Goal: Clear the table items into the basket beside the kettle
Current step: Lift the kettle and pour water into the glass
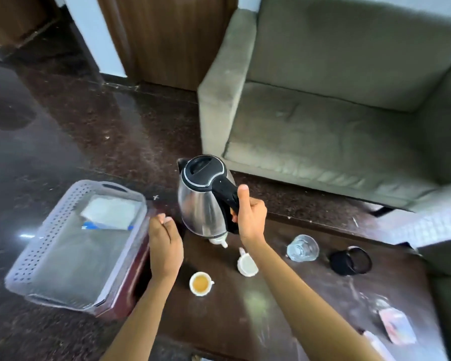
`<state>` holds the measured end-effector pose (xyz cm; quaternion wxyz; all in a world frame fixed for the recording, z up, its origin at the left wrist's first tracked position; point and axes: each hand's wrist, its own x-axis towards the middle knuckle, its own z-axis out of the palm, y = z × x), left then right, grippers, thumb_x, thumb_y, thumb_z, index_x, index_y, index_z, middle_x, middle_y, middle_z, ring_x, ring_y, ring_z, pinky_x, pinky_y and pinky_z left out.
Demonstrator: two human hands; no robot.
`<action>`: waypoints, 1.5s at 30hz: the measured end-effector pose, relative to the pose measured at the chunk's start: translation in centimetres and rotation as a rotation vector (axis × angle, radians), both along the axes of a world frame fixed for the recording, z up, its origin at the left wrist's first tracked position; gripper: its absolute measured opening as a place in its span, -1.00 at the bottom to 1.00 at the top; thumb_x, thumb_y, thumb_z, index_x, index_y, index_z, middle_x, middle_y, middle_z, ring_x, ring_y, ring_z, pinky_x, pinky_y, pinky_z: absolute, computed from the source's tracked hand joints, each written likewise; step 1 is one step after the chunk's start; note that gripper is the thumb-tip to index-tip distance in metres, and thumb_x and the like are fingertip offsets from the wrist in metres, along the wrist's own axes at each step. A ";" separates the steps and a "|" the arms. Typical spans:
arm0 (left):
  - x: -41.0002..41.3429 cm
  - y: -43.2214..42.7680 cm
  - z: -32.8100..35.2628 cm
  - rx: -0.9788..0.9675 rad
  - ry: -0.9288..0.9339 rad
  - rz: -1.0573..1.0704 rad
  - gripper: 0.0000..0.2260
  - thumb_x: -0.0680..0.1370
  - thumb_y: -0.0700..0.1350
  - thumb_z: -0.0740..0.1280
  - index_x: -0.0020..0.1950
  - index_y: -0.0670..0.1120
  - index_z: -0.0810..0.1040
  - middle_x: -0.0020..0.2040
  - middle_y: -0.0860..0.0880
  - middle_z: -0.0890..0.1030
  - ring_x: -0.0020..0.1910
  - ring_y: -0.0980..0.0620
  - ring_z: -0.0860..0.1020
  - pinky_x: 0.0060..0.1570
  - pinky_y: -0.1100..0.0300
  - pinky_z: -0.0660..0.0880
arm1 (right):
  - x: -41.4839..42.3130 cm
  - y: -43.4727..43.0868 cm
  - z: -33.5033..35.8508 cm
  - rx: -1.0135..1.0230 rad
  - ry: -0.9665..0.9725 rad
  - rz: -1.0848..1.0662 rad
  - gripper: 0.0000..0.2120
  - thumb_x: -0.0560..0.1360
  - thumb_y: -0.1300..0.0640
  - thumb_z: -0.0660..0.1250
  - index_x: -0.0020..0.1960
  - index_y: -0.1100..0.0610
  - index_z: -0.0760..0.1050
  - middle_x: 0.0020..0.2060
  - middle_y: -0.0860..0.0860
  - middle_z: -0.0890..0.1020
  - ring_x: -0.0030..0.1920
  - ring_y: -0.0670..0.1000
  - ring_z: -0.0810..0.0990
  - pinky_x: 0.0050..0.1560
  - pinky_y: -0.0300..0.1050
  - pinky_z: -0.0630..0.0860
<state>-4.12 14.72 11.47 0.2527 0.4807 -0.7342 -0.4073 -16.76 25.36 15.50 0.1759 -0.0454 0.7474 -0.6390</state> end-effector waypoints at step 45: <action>-12.5 32.4 -10.4 0.788 -0.191 -0.420 -0.65 0.63 0.06 0.00 0.11 -0.11 0.47 0.04 -0.14 0.59 0.07 -0.18 0.53 0.14 0.02 0.43 | -8.5 34.6 -4.8 0.720 -0.059 -0.068 -0.26 0.45 -0.43 0.09 -0.55 0.17 0.46 -0.68 -0.03 0.50 -0.38 0.07 0.59 -0.19 -0.06 0.51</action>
